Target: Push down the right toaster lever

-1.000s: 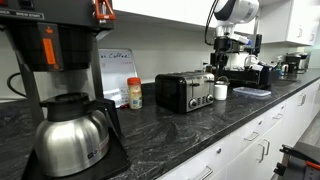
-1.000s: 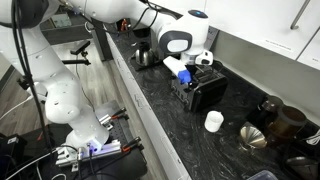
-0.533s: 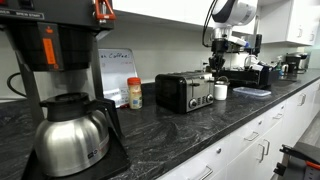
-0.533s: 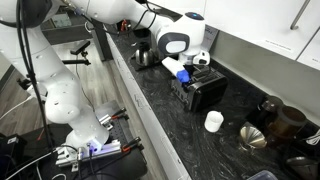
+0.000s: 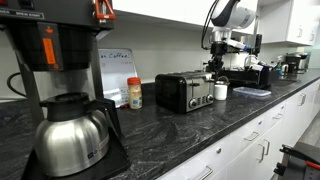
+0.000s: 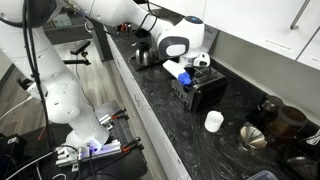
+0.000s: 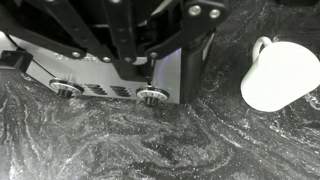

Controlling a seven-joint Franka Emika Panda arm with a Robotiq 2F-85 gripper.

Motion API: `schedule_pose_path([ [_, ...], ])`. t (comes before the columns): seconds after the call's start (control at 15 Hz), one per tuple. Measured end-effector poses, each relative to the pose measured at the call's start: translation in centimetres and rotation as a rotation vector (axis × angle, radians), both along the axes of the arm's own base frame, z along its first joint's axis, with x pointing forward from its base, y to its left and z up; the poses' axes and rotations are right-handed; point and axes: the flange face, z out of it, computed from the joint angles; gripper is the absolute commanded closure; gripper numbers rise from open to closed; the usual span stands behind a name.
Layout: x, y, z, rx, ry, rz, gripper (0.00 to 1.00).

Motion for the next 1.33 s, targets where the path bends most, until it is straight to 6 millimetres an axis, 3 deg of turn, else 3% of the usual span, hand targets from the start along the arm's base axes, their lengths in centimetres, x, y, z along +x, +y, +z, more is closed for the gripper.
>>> schedule_pose_path([
  [1.33,-0.3,-0.1,-2.5,-0.020,-0.024,0.027,1.00],
])
